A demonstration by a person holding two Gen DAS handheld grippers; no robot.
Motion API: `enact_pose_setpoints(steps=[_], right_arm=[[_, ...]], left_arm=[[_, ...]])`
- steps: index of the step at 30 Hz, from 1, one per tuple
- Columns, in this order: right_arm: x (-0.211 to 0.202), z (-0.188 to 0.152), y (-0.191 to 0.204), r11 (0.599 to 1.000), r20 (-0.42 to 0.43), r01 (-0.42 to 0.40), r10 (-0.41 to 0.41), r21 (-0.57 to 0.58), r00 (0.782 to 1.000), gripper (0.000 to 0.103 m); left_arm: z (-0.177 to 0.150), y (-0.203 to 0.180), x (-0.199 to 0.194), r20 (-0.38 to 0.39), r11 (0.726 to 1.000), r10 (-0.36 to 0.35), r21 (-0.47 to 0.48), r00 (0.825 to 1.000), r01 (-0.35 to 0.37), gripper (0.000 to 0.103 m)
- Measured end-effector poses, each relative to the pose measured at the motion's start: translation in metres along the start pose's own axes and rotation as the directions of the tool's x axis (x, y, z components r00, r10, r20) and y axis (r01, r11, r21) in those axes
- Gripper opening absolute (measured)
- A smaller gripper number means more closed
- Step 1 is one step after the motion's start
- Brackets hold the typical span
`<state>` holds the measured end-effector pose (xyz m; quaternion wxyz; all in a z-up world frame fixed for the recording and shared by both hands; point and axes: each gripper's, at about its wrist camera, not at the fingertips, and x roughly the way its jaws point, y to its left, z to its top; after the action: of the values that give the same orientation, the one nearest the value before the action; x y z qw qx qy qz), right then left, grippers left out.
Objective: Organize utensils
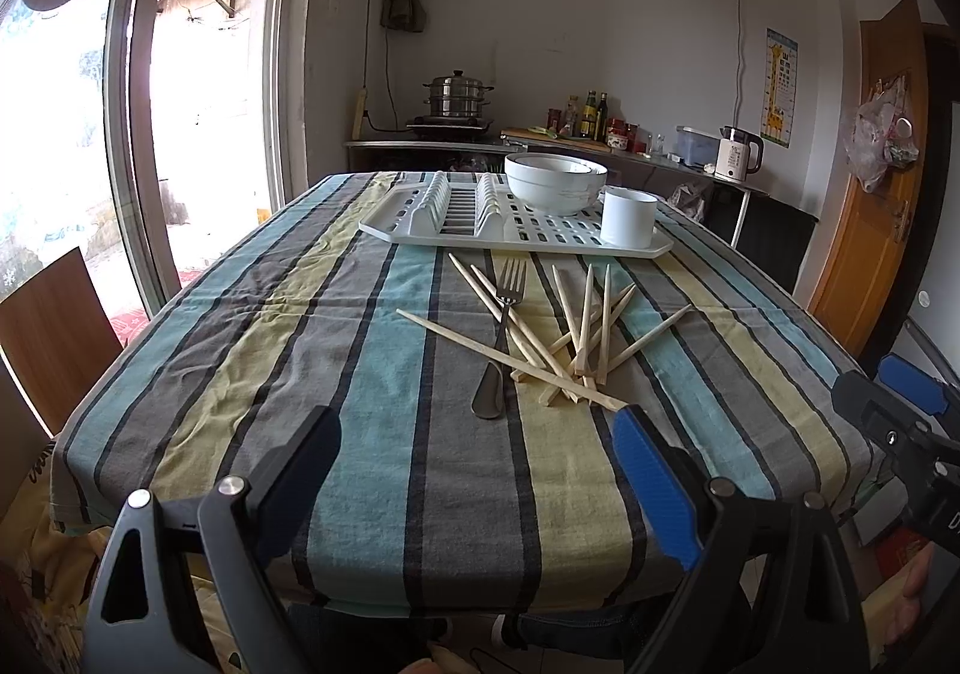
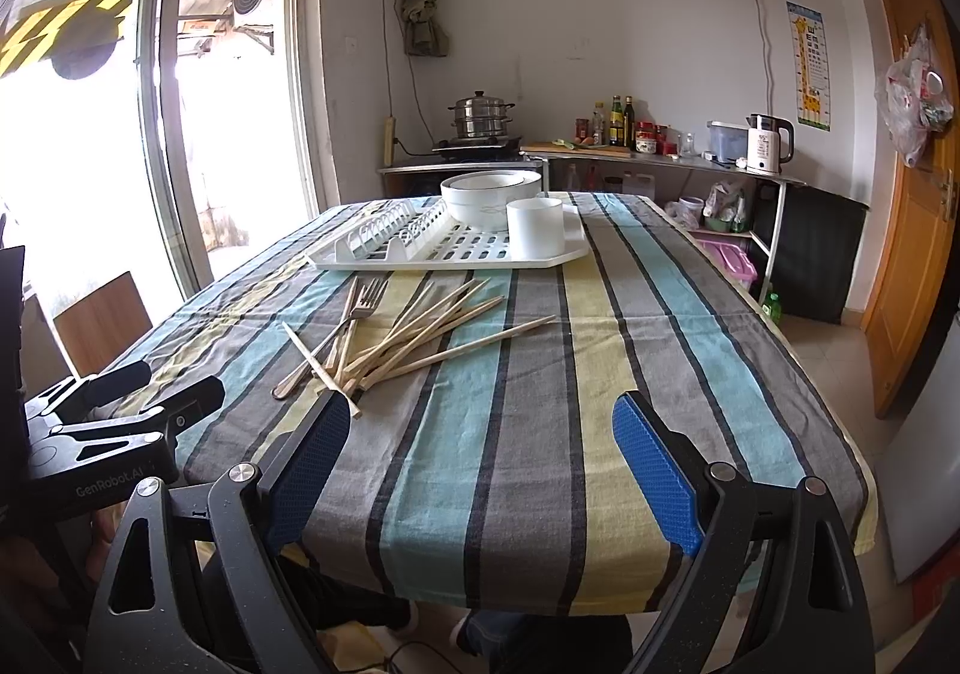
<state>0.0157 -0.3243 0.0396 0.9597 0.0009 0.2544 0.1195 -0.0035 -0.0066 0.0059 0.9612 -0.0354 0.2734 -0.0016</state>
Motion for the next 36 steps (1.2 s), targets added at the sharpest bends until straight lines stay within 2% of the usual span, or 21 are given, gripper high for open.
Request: enact_pose_setpoints(steps=[25,36], right_arm=[[0.0,0.001,0.001,1.0,-0.002,-0.003,0.003,0.002,1.0,0.09],[0.014,0.006,-0.004,1.0,-0.02,-0.007,0.007,0.023,1.0,0.09]], left_arm=[[0.0,-0.001,0.007,-0.014,1.0,0.001,0.022,1.0,-0.001,0.094],[0.005,0.002,0.03,-0.089,1.0,-0.008,0.01,0.996,0.009,0.094]])
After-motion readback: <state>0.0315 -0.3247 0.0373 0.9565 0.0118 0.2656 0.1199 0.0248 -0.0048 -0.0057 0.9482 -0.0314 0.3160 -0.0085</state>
